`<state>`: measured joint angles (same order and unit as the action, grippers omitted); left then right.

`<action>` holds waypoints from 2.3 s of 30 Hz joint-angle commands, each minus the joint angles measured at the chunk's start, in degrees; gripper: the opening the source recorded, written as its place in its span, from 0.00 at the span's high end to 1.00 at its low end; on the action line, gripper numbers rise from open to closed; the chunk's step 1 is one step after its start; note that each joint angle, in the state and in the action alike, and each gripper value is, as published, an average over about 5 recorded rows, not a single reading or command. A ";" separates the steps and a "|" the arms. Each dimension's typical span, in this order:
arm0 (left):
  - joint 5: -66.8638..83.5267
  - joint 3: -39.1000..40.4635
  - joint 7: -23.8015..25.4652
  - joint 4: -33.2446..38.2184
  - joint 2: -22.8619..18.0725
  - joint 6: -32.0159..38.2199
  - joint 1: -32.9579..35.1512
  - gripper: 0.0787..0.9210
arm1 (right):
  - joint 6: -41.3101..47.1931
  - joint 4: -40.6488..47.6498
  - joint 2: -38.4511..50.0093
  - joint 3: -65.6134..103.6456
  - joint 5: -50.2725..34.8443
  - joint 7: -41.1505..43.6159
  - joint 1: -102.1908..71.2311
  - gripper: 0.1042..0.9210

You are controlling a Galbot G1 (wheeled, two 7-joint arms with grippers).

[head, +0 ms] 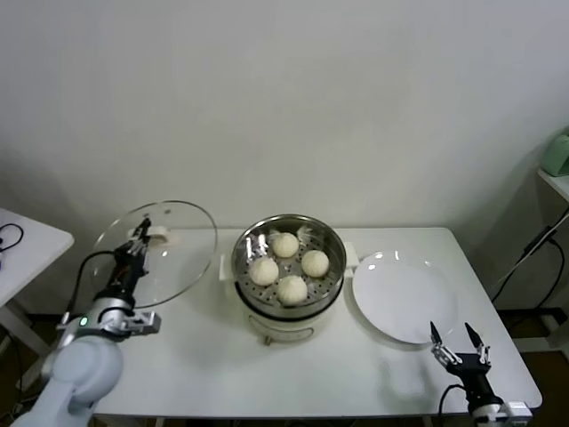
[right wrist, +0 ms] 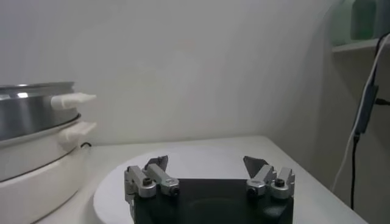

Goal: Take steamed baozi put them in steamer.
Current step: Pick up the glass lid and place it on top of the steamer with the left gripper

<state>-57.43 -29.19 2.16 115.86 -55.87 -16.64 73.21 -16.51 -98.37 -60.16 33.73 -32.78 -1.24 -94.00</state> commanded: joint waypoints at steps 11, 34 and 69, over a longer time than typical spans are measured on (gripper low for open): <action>-12.09 30.14 8.99 2.24 -7.65 -18.29 -16.28 0.91 | 0.09 1.69 -0.56 0.08 2.05 -0.25 -0.44 0.12; -20.89 39.19 8.54 -12.05 -22.83 -16.03 -22.33 0.91 | -1.51 3.23 0.01 -0.04 1.84 0.00 -0.65 0.12; -19.81 36.59 6.23 -18.01 -21.44 -14.24 -22.81 0.91 | -2.73 3.88 0.02 0.26 1.65 0.26 -1.23 0.12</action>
<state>-77.21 7.57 8.48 98.65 -77.54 -30.87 50.11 -19.20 -94.49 -60.06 34.03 -31.14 -1.02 -95.26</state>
